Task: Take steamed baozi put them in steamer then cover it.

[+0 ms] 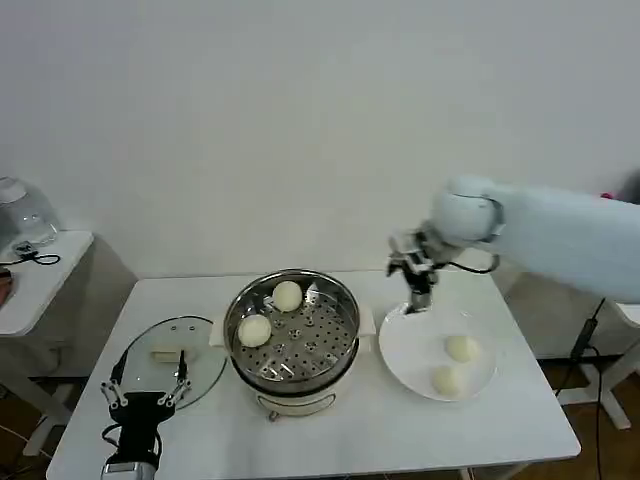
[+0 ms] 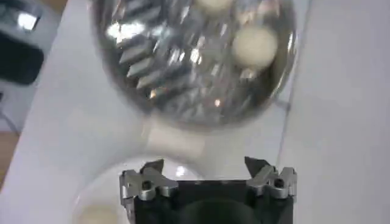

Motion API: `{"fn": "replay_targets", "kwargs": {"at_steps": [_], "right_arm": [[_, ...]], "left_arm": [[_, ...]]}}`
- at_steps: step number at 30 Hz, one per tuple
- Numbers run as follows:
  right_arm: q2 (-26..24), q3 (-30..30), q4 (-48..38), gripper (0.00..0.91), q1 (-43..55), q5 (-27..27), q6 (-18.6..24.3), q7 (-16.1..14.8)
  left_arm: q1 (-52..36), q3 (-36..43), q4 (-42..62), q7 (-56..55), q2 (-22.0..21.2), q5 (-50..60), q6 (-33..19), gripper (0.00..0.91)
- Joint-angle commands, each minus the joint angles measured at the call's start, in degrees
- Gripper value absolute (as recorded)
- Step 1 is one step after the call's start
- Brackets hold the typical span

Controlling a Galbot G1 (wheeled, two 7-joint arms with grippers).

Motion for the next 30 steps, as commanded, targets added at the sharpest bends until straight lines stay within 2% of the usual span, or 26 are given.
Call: {"fn": "replay_targets", "kwargs": {"at_steps": [1, 4, 9, 13, 21, 30], "right_arm": [[-14.16, 1.69, 4.67, 0.907, -5.16, -9.81, 4.28, -3.06], [-14.8, 4.0, 3.98, 0.907, -11.28, -12.34, 4.88, -2.75], [-14.62, 14.95, 2.06, 0.907, -26.37, -15.73, 5.43, -1.79], [-13.4, 19.39, 0.59, 0.907, -32.39, -17.1, 5.63, -1.88], [-11.36, 21.08, -1.44, 0.907, -36.89, -18.09, 6.01, -3.28], [-7.95, 22.66, -5.37, 0.907, -39.78, -18.3, 6.22, -2.5]], "left_arm": [[0.25, 0.13, 0.1, 0.0, -0.11, 0.24, 0.01, 0.907], [0.23, 0.06, -0.14, 0.0, -0.47, 0.44, 0.07, 0.907], [0.61, -0.03, -0.11, -0.03, -0.77, 0.9, 0.09, 0.907], [0.94, -0.25, -0.26, -0.02, -0.83, 1.16, 0.12, 0.907], [1.08, -0.34, 0.05, -0.05, -1.32, 1.58, 0.15, 0.907], [0.93, -0.46, 0.34, -0.11, -1.5, 1.61, 0.14, 0.907]]}}
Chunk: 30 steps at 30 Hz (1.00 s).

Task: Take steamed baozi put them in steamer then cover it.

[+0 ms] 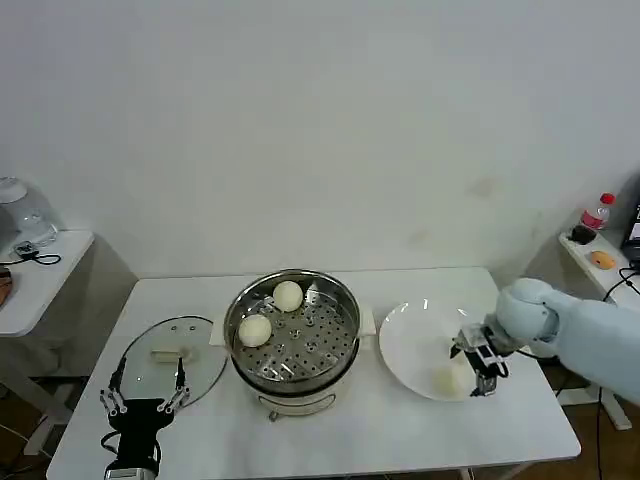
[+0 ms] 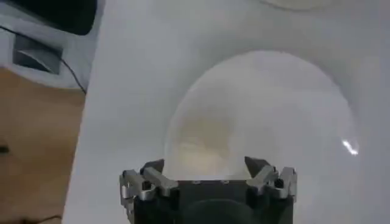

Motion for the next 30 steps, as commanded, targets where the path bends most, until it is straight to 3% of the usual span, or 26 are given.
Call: {"fn": "replay_targets", "kwargs": {"at_steps": [1, 11, 18, 30], "right_arm": [[1.75, 3.16, -2.68, 0.907, -5.43, -1.5, 0.41, 0.12], [5.53, 3.71, -6.44, 0.907, -5.43, -1.39, -0.01, 0.59], [6.24, 3.72, -7.29, 0.705, -5.43, -1.31, -0.7, 0.66], [3.99, 3.65, -5.56, 0.685, -3.0, 0.47, -0.93, -0.4]], "left_arm": [[-0.04, -0.15, 0.12, -0.02, 0.03, 0.01, -0.01, 0.907], [-0.54, -0.41, 0.8, -0.05, 0.02, -0.06, -0.04, 0.907], [-0.84, -0.32, 1.19, -0.07, -0.06, -0.04, -0.04, 0.907], [-0.82, -0.17, 1.02, -0.07, -0.12, -0.01, -0.05, 0.907]]}}
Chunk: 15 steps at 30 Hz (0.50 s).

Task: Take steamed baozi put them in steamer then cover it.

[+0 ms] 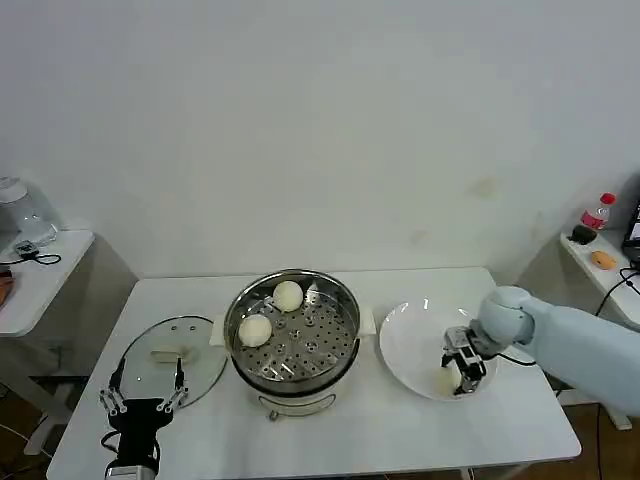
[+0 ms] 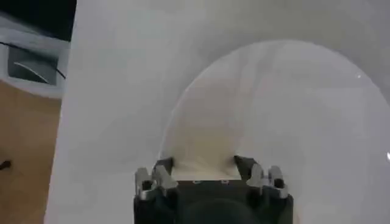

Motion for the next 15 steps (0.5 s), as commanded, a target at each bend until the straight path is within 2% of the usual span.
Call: {"fn": "replay_targets", "kwargs": {"at_steps": [1, 9, 15], "right_arm": [[-0.75, -0.27, 0.37, 0.685, 1.35, 0.69, -0.04, -0.27], [-2.98, -1.83, 1.27, 0.685, 10.32, 2.89, 1.09, -1.6], [-0.9, -0.33, 0.49, 0.685, 17.79, 7.55, 2.02, -2.61]], "left_arm": [[-0.01, 0.06, -0.11, -0.02, -0.02, 0.0, 0.0, 0.907], [-0.02, -0.02, -0.29, -0.02, 0.34, -0.35, -0.03, 0.907], [-0.11, -0.03, -0.07, -0.07, 0.62, -0.53, -0.05, 0.907]]}}
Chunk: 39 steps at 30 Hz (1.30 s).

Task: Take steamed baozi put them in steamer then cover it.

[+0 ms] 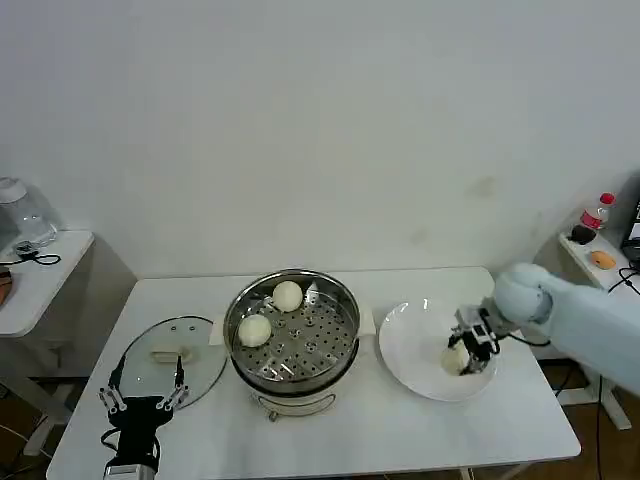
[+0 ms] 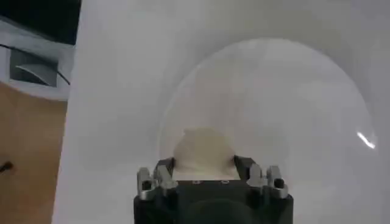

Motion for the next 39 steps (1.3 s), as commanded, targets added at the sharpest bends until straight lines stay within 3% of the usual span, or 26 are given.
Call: {"fn": "replay_targets", "kwargs": {"at_steps": [1, 13, 20, 27, 32, 39], "right_arm": [[1.5, 0.42, -0.23, 0.695, 10.05, 4.23, 0.59, -0.77], [17.86, -8.43, -2.0, 0.695, 29.2, 8.98, 1.42, 0.4], [28.09, -8.8, -2.37, 0.695, 28.26, 9.96, 1.46, 2.02], [39.66, -9.46, -6.52, 0.695, 23.66, 10.55, 8.06, 2.95], [43.16, -11.86, -7.01, 0.695, 20.87, 9.1, 12.02, 3.45], [42.73, -15.3, -4.3, 0.695, 18.58, 5.39, 15.34, 3.1]], "left_arm": [[0.14, 0.01, 0.09, -0.05, 0.02, -0.02, -0.02, 0.907], [0.24, -0.63, -0.54, -0.01, 0.31, -0.48, 0.11, 0.907], [0.37, -1.13, -0.68, 0.08, 0.46, -0.67, 0.23, 0.907], [0.26, -1.96, -1.82, 0.3, 0.48, -0.95, 0.85, 0.907], [0.89, -2.72, -2.43, 0.29, 0.12, -1.34, 0.82, 0.907], [1.56, -3.67, -2.69, 0.2, -0.18, -1.8, 0.66, 0.907]]}}
